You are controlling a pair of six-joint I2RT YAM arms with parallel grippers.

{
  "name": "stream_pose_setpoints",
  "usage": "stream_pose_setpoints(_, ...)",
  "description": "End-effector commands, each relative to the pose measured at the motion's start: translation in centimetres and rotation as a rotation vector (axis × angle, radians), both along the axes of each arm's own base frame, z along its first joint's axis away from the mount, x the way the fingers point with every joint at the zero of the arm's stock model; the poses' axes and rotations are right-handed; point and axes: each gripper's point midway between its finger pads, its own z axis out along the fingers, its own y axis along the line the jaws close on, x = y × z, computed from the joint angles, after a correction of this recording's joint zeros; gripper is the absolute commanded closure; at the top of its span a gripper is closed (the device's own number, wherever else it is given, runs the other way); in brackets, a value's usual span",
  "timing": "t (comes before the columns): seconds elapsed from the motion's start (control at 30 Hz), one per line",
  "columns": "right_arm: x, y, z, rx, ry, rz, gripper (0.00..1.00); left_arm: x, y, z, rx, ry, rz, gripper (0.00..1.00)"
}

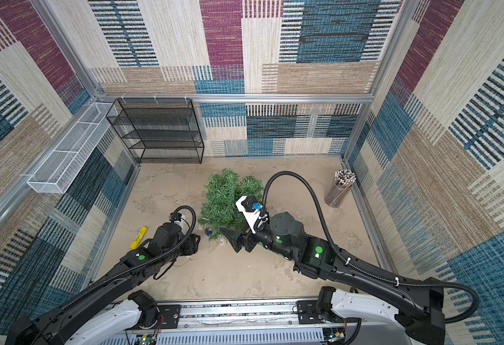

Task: Remove string lights from the small christmas tree
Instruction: Pick up the light string from the center of the board.

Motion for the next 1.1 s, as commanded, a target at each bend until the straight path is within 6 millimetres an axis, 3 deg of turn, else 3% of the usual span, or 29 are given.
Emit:
stream_pose_setpoints(0.0,0.1,-0.3,0.5,0.023,-0.004,-0.018,0.06,-1.5,-0.2,-1.7,0.024,0.076,-0.011,0.34)
stream_pose_setpoints(0.13,0.2,-0.2,0.4,0.013,-0.004,-0.018,0.06,-2.5,0.1,-2.8,0.089,0.121,-0.005,0.34)
stream_pose_setpoints(0.47,0.2,-0.5,0.3,0.016,-0.006,-0.027,0.06,-4.5,3.7,-4.2,0.184,0.216,0.156,0.32)
stream_pose_setpoints(0.7,0.3,-0.1,0.2,0.011,-0.004,-0.021,0.06,-3.6,2.1,-5.9,0.175,0.237,0.122,0.32)
stream_pose_setpoints(0.77,0.3,-0.1,0.3,0.011,-0.004,-0.020,0.06,-3.3,2.1,-6.3,0.186,0.239,0.125,0.36)
stream_pose_setpoints(0.9,0.2,-0.4,0.3,0.014,-0.005,-0.025,0.06,-2.5,2.1,-6.1,0.197,0.206,0.137,0.58)
stream_pose_setpoints(1.07,0.2,-0.6,0.4,0.020,-0.014,-0.035,0.06,-1.5,1.2,-5.7,0.180,0.173,0.115,0.70)
